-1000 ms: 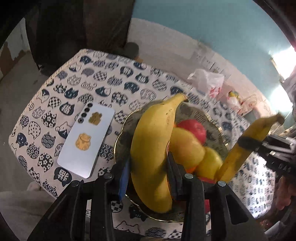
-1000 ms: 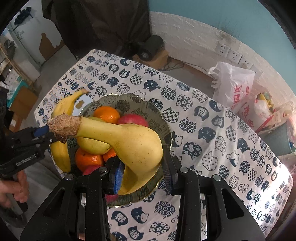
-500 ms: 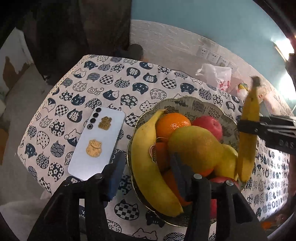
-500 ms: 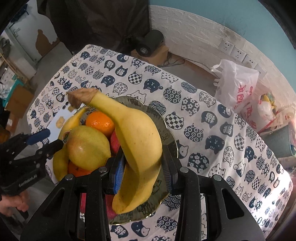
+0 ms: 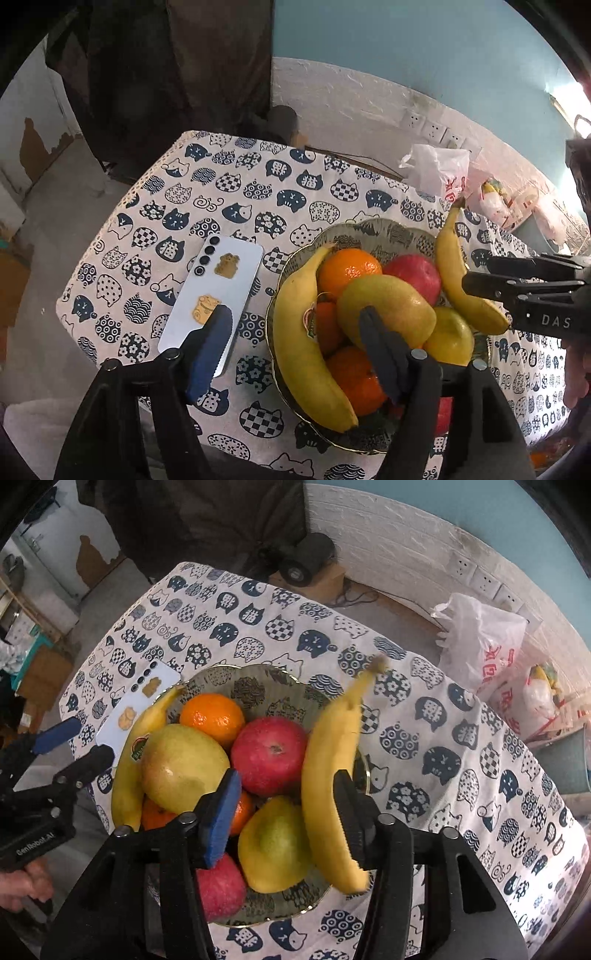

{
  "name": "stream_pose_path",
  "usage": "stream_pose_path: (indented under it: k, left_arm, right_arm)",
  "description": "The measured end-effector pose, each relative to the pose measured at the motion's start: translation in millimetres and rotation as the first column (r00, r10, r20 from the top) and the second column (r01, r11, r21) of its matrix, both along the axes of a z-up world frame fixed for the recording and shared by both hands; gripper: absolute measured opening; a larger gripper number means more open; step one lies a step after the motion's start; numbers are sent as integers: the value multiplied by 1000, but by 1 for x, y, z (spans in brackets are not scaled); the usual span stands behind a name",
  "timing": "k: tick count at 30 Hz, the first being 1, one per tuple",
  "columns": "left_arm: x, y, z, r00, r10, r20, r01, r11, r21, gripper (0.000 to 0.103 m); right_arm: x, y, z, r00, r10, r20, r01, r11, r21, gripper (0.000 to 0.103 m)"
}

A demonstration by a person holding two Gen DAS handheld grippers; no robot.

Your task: Organize fruits

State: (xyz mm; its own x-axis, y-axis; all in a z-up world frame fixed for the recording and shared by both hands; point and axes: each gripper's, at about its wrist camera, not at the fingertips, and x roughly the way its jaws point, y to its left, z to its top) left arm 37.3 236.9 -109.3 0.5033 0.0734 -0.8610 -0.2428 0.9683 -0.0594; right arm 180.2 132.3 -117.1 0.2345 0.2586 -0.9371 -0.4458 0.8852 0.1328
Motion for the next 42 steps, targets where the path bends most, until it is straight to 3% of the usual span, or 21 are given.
stream_pose_path:
  k: [13,20,29,34,38,42]
  left_arm:
    - [-10,-26,41,998,-36,43,34,998,58,84]
    - [-27,-32,72,995,-37,87,30,996,87,87]
    - [-47,-35,103,990,-35,137,27,998,61,92]
    - [-57,-43,119,984,-56,170,37,993,112,92]
    - [-67,-51,132,974,-74,214,40,986,160,100]
    - [-71,-57,138,970,-86,226,42,981,191,101]
  right_arm:
    - [-18,-36,49,995,-79,66,75,995,61,76]
    - [-35,-39,72,991,-76,115,69,996,65,77]
    - [-59,-43,104,980,-81,180,66,994,87,77]
    - [-70,-43,119,971,-73,228,57,996,76,77]
    - [-77,-45,127,963,-71,259,57,997,60,77]
    - [-82,-48,131,958,-74,277,62,997,53,77]
